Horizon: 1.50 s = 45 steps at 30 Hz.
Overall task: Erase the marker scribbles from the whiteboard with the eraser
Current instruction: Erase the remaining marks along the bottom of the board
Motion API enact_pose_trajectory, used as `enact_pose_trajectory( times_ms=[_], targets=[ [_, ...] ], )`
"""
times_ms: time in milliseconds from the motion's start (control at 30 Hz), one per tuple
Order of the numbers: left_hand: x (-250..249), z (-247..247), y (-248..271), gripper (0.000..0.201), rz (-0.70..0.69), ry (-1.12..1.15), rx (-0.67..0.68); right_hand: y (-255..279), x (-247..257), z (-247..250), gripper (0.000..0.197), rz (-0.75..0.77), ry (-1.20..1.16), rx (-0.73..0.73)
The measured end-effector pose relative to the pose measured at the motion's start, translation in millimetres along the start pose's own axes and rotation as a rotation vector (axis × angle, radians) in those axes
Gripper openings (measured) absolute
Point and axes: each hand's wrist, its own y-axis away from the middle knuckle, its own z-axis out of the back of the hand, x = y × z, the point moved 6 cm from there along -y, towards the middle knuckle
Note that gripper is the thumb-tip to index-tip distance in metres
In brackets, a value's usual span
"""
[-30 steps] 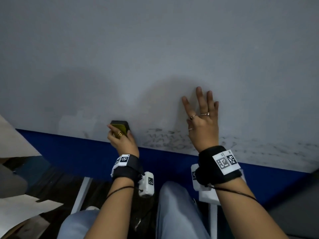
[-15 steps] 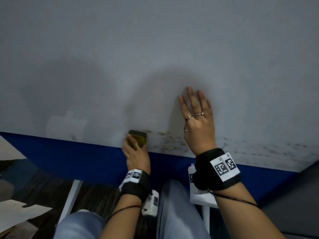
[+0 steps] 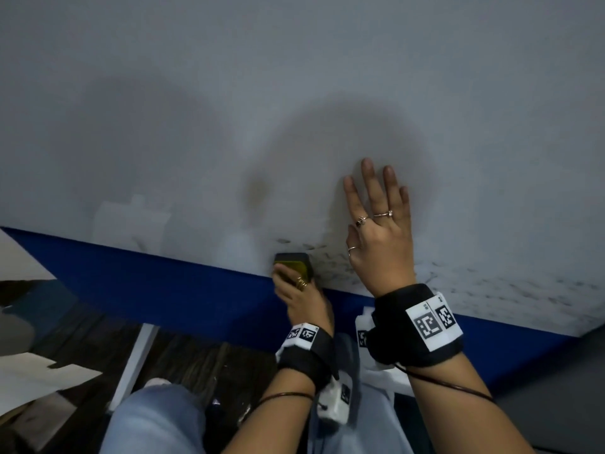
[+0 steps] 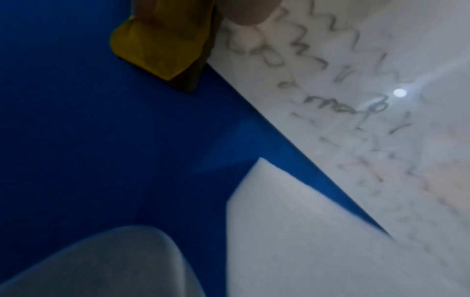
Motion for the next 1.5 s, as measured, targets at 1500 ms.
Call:
enact_pose_trajectory(
  times_ms=[1500],
  targets=[
    [-12,20,-8,0.089,-0.397,-0.163,-0.281,2,-6,-3,0.082,0.006,0.061,0.074]
  ],
)
